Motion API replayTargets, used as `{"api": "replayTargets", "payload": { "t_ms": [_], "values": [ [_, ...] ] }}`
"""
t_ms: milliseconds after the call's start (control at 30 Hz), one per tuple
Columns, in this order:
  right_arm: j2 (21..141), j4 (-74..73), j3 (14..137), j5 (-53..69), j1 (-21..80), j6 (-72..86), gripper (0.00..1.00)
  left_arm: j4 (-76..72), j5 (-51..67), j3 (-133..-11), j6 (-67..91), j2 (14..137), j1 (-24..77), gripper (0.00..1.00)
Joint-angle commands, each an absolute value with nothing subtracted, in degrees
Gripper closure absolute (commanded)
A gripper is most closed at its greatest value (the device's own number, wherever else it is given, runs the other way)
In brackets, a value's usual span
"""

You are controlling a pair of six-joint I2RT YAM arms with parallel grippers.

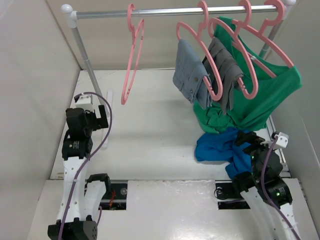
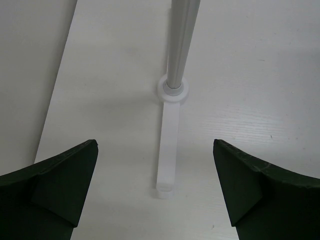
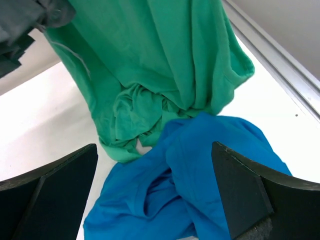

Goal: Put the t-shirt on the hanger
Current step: Move the tshirt to the center of the board

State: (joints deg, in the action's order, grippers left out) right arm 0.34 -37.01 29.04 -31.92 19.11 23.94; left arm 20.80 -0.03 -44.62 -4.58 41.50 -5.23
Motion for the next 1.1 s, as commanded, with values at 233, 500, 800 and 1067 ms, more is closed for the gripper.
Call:
{"api": "replayTargets", "payload": {
  "t_ms": [233, 500, 800, 1067],
  "values": [
    [28.45, -46.13, 36.12, -36.91, 18.98, 33.49, 0.0, 17.4, -5.71, -44.56, -0.97, 40.78, -4.92, 0.01],
    [40.78, -50.1, 36.92, -26.13, 19.51, 41.82, 0.0, 17.4, -5.71, -44.56, -0.97, 40.78, -4.92, 0.01],
    [38.58, -45.01, 29.98, -23.99, 20.13, 45.97, 0.0, 17.4, -5.1, -44.56, -0.97, 40.78, -4.92, 0.01],
    [51.76, -34.2, 28.04, -20.76, 20.65, 41.76, 0.35, 17.4, -4.57, -44.56, -0.97, 40.78, -4.92, 0.01]
  ]
}}
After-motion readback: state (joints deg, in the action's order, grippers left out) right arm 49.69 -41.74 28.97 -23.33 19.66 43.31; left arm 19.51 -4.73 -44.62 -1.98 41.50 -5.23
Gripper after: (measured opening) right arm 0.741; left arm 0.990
